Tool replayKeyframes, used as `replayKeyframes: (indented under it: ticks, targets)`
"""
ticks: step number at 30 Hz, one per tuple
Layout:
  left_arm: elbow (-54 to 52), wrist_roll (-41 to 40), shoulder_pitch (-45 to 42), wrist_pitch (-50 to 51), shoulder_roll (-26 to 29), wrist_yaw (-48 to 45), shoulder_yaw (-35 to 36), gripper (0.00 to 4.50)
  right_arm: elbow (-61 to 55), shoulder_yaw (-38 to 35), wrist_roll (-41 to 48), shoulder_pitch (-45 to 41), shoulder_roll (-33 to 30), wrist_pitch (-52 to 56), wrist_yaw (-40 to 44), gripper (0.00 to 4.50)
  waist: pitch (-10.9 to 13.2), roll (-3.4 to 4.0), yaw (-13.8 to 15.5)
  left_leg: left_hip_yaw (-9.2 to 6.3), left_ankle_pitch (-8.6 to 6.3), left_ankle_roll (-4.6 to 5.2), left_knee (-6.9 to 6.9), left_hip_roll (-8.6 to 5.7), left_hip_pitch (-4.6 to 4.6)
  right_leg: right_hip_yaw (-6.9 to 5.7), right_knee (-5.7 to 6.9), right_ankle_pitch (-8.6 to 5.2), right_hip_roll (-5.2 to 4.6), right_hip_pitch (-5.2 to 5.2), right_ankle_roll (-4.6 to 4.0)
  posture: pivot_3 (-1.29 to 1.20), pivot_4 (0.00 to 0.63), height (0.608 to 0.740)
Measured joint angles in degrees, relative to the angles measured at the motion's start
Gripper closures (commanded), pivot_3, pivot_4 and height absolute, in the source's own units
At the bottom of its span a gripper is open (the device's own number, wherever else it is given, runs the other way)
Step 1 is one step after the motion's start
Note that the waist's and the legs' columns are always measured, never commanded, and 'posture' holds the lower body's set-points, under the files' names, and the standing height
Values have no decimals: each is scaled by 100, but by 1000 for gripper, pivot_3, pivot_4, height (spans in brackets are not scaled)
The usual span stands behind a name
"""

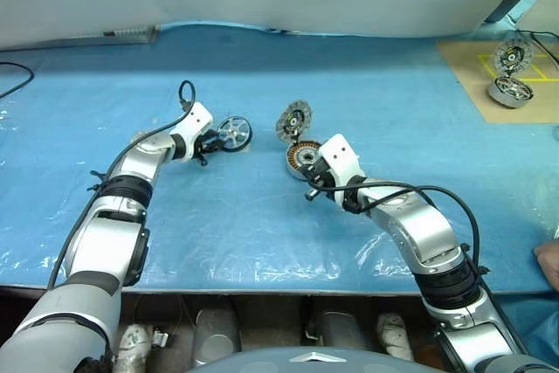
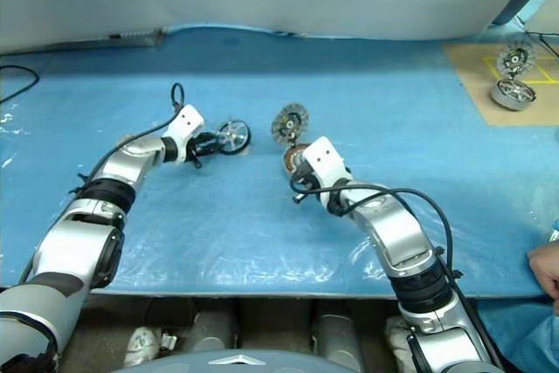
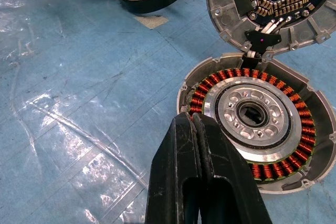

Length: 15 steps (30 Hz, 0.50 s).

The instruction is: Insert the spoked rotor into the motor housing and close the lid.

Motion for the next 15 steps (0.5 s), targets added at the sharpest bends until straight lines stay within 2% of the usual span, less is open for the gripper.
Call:
replayKeyframes:
  ticks: [1, 2, 15]
  targets:
    - [2, 2, 0, 0, 0, 1, -6, 4445, 0, 0, 0, 0, 2, 0, 0, 4500, 0, 0, 0, 0, 0, 0, 0, 0, 0, 0, 0, 0, 0, 0, 0, 0, 150, 740]
    - [6, 8, -1, -1, 1, 6, -9, 4478, 0, 0, 0, 0, 3, 0, 0, 4500, 0, 0, -1, 0, 0, 0, 0, 0, 0, 0, -2, 0, 0, 0, 0, 0, 150, 740]
    - [0, -3, -4, 2, 17, -54, -8, 4478, 2, -10, 0, -2, 16, 0, -18, 4500, 0, 0, -2, 0, 0, 0, -3, 0, -1, 0, -5, 0, 0, 0, 0, 0, 150, 740]
